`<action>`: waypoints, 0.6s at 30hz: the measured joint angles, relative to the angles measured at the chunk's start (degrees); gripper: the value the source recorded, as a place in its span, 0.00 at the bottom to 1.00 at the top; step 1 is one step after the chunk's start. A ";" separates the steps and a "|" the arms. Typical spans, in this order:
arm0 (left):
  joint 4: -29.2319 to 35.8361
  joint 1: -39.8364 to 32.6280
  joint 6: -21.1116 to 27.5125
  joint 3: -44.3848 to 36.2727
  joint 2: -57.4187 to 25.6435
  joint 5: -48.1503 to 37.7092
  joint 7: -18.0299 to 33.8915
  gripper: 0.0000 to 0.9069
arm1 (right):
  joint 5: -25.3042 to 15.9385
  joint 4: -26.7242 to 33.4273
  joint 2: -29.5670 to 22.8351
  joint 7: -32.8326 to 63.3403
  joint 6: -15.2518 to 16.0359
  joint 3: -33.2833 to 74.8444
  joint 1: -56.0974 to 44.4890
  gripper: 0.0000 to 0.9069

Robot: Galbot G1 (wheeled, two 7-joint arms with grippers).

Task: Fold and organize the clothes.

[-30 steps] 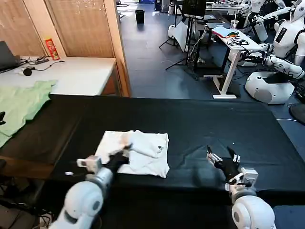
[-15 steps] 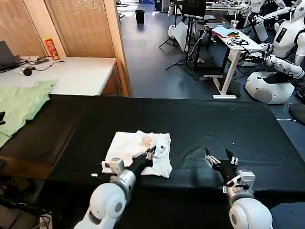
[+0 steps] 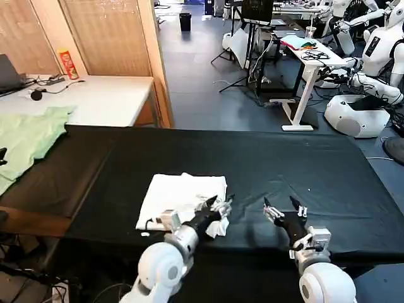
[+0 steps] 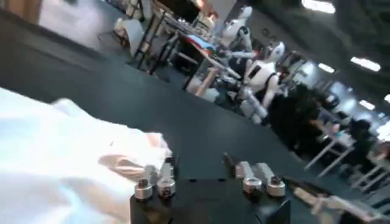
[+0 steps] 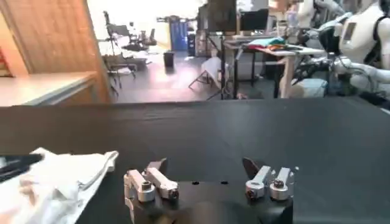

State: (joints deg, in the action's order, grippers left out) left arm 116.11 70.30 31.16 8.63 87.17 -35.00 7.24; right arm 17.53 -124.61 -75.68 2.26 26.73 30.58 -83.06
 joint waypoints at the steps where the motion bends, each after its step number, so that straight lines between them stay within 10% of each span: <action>1: 0.41 -0.28 -0.50 0.15 0.06 1.54 -0.98 0.97 | 0.01 0.27 0.52 -0.85 -0.14 -0.51 0.37 0.97; 18: 3.19 2.61 -6.14 10.83 -11.81 15.47 -3.84 0.97 | -9.62 10.93 8.46 -7.35 0.46 -22.10 16.26 0.97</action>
State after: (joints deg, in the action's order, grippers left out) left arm 119.31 72.90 25.01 19.46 75.36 -19.53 3.40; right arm 7.92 -113.68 -67.23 -5.09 27.19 8.48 -66.80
